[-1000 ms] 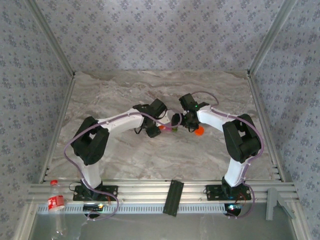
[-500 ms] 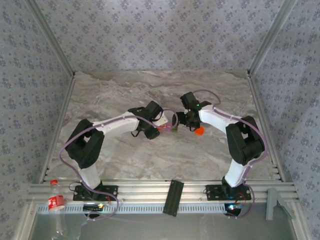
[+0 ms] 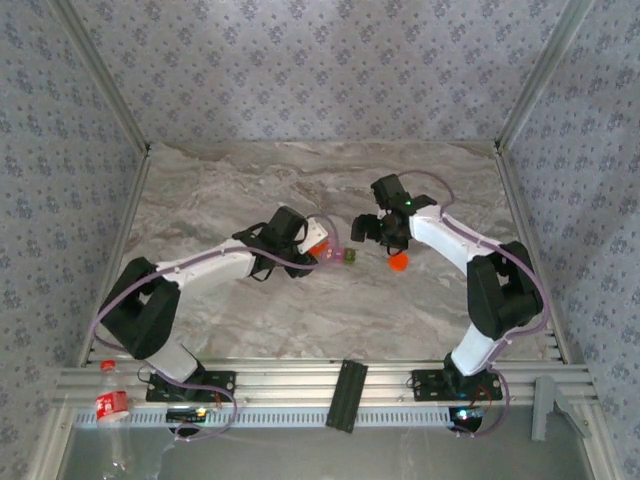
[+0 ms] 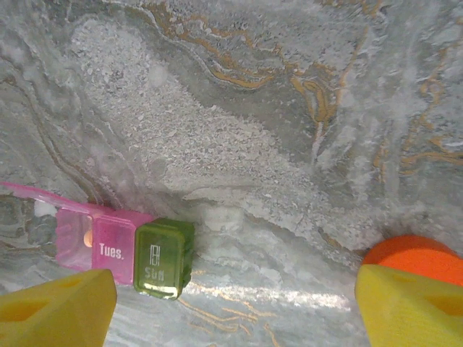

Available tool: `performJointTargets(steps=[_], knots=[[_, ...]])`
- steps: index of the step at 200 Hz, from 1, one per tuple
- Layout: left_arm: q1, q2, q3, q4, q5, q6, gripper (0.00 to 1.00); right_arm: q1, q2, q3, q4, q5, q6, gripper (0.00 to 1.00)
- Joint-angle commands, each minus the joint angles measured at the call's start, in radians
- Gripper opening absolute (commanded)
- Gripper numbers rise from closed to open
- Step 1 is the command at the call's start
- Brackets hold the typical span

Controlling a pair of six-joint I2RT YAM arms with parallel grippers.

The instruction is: Sort the pills into containers

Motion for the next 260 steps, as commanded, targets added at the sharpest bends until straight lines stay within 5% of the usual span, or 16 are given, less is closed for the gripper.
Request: performJointTargets(steps=[1,55,164,260], knots=[[0.004,-0.063,-0.034,0.160,0.055,-0.043,0.00,-0.008,-0.050,0.038,-0.085,0.032,-0.028,0.89],[0.008,-0.158,-0.091,0.366,0.110,-0.094,0.00,-0.037,-0.132,0.029,-0.161,0.106,-0.056,1.00],[0.007,-0.318,-0.175,0.756,0.122,-0.169,0.00,-0.110,-0.172,-0.077,-0.174,0.105,-0.044,1.00],[0.007,-0.344,-0.100,0.924,0.129,-0.295,0.00,-0.126,-0.029,-0.089,-0.199,0.066,-0.047,0.95]])
